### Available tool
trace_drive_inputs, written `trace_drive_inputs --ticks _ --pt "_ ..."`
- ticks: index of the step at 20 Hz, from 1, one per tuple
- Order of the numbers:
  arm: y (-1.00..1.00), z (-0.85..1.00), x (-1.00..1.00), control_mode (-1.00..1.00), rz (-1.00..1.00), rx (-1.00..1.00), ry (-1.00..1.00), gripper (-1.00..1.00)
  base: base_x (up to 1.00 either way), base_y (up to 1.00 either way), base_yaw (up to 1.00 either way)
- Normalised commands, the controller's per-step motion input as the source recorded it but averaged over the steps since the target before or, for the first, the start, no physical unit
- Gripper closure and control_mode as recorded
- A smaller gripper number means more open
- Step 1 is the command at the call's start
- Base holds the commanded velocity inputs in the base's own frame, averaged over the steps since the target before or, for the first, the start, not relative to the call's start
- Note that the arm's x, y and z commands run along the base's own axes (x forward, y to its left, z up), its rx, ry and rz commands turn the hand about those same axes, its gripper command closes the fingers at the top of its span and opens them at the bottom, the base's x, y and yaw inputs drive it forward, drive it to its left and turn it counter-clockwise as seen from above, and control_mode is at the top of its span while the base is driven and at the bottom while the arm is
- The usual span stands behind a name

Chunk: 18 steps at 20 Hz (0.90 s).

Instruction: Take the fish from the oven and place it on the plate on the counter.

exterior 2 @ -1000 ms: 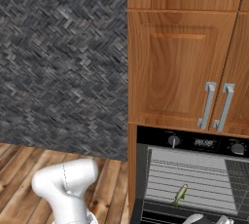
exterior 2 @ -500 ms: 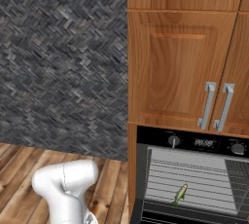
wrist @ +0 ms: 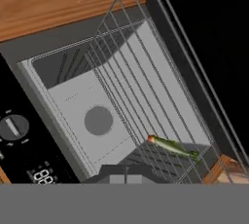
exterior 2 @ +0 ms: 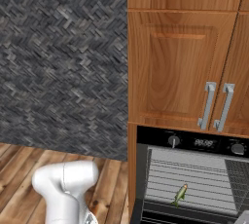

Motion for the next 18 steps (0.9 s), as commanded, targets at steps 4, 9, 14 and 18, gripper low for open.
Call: trace_drive_inputs --ticks 4,9,14,18 --pt "0.0 1.0 0.0 -1.0 0.01 -0.11 -0.11 1.0 0.0 0.0 0.0" --pt "0.29 0.8 0.16 -1.0 0.07 -0.24 0.1 1.0 0.0 0.0 0.0" --pt "0.23 0.63 0.44 -1.0 0.13 -0.35 0.27 1.0 0.0 0.0 0.0" --pt "0.33 0.5 0.54 -1.0 0.17 -0.32 0.26 1.0 0.0 0.0 0.0"
